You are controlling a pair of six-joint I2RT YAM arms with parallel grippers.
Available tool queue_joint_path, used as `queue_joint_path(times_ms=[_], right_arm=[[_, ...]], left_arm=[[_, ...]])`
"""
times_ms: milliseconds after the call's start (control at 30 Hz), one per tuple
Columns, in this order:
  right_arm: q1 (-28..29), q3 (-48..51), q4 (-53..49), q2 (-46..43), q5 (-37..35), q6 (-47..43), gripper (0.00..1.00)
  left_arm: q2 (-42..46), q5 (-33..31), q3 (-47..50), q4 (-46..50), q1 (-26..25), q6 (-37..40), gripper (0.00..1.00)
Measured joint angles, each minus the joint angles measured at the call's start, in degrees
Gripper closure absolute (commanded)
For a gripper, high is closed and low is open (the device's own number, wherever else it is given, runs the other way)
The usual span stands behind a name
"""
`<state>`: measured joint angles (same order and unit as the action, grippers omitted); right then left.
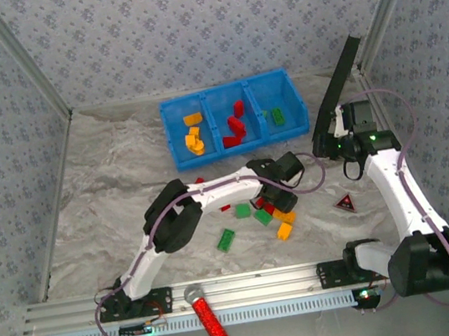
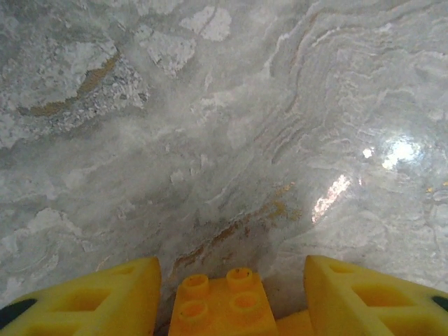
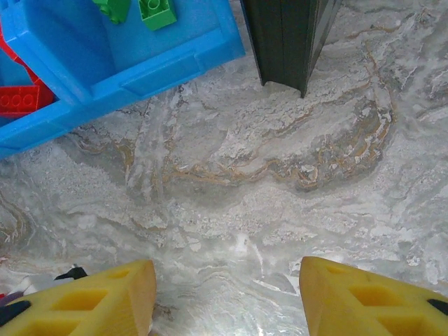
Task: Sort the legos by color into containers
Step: Pick up the lego from the center of the table.
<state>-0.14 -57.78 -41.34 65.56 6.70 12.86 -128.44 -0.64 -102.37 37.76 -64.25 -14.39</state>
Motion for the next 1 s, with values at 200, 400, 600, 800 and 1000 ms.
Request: queue_joint_path(times_ms=[200,400,600,800,1000], right_arm=[[0.0,0.04,0.46,-0.02,0.22,-0.02,0.43],[0.0,0.81,0.87,-0.02,0.22,-0.02,0.44],[0.02,0.92,0.87,-0.02,1.33,-0.22,0.43],[0.52,3.48,1.31,-1.51,3.19,-0.2,0.44],[3.91,11.82,5.88,-10.14,6.47,0.48,0.44]], left_arm=[[-0.48,0.02,-0.24,1.05,0.0,-1.29,0.49],[-0.57,0.0,-0.24,1.57,0.0,-2.58,0.63],[-0.59,-0.02,-0.35,1.55,0.28,-3.34,0.68],[-0.44,-1.01,-0.98,1.64,1.73,-3.72,0.69],[4.63,-2.38,-1.09,1.4,6.54,-3.69,0.69]])
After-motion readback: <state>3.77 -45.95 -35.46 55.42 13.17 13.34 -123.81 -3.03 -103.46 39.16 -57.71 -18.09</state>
